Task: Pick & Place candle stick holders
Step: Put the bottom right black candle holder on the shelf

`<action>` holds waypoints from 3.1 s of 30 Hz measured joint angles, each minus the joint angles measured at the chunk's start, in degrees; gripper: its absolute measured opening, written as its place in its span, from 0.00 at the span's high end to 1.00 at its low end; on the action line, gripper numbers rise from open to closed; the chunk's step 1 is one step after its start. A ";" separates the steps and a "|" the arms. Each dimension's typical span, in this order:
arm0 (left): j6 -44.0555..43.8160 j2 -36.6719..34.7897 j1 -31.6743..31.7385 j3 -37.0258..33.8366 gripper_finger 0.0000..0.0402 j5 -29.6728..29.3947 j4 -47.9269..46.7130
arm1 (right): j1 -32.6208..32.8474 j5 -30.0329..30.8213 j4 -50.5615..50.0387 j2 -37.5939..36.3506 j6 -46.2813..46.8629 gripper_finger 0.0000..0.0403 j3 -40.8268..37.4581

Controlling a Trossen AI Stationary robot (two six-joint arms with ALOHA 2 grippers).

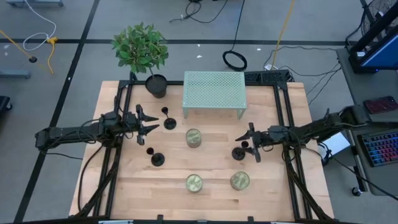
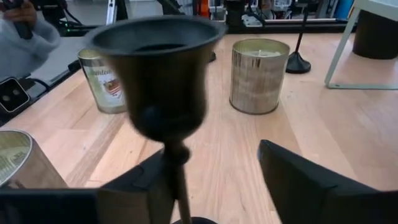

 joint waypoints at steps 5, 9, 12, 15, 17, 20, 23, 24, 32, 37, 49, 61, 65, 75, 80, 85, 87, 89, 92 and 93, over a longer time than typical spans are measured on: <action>-0.01 0.00 0.01 0.00 0.64 -0.01 0.18 | 0.00 0.02 1.80 0.73 -0.73 0.72 0.00; 0.00 0.00 0.00 0.00 0.64 -0.01 0.20 | -0.02 0.00 6.36 0.73 -2.37 0.91 0.02; 0.00 -0.01 0.00 0.00 0.64 -0.01 0.21 | -0.04 0.07 9.70 0.73 -5.01 0.96 0.04; 0.00 0.00 0.02 0.00 0.64 -0.01 0.30 | -0.19 1.47 14.86 0.74 -5.24 0.94 0.22; 0.00 0.00 0.00 0.00 0.64 -0.01 0.63 | -0.60 3.42 18.73 0.73 -4.42 0.94 1.07; 0.02 -0.02 0.00 0.00 0.64 -0.03 1.34 | -1.35 4.46 21.52 0.71 -5.43 0.96 3.37; 0.12 -0.02 0.01 0.02 0.64 -0.06 2.48 | -2.20 6.06 22.83 0.71 -7.33 0.96 8.50; 0.64 -0.02 0.02 0.02 0.64 -0.10 2.73 | -2.63 7.38 23.10 0.75 -7.44 0.96 10.55; 4.01 0.22 0.01 0.02 0.64 -0.12 5.88 | -7.19 11.40 9.62 7.05 -17.68 0.96 29.58; 2.78 0.24 0.00 0.00 0.64 -0.07 5.53 | -14.21 17.85 -0.59 10.98 -19.01 0.96 40.78; 2.95 0.24 0.00 0.02 0.64 -0.03 5.23 | -38.35 17.96 -5.05 19.82 -9.49 0.96 47.91; 2.97 0.24 0.00 0.00 0.64 -0.03 4.82 | -45.51 17.63 -6.46 26.16 -4.25 0.96 47.91; 2.93 0.25 0.02 0.02 0.64 -0.02 4.79 | -45.93 17.63 -6.18 26.52 -4.26 0.96 47.95; 2.13 0.24 0.00 0.00 0.64 -0.01 2.44 | -45.86 17.85 -6.22 26.60 -3.66 0.84 47.95; 0.46 0.25 0.00 0.01 0.64 -0.01 2.41 | -45.86 17.87 -5.68 26.60 -2.40 0.75 47.93; -0.55 0.24 0.00 0.00 0.64 -0.01 2.13 | -45.88 17.92 -6.04 26.45 -2.29 0.66 47.93; -0.61 0.24 0.00 0.00 0.64 0.00 1.48 | -45.86 17.94 -7.52 25.72 -2.25 0.63 47.89; -0.74 0.24 0.00 0.02 0.64 0.01 0.23 | -45.63 17.98 -9.31 24.81 -2.29 0.61 47.89; -1.31 0.25 0.00 0.01 0.64 0.03 -1.23 | -45.46 18.00 -13.07 22.72 -2.43 0.59 47.89; -1.55 0.25 0.00 0.01 0.64 0.03 -1.47 | -45.44 17.98 -14.10 21.79 -2.43 0.58 47.89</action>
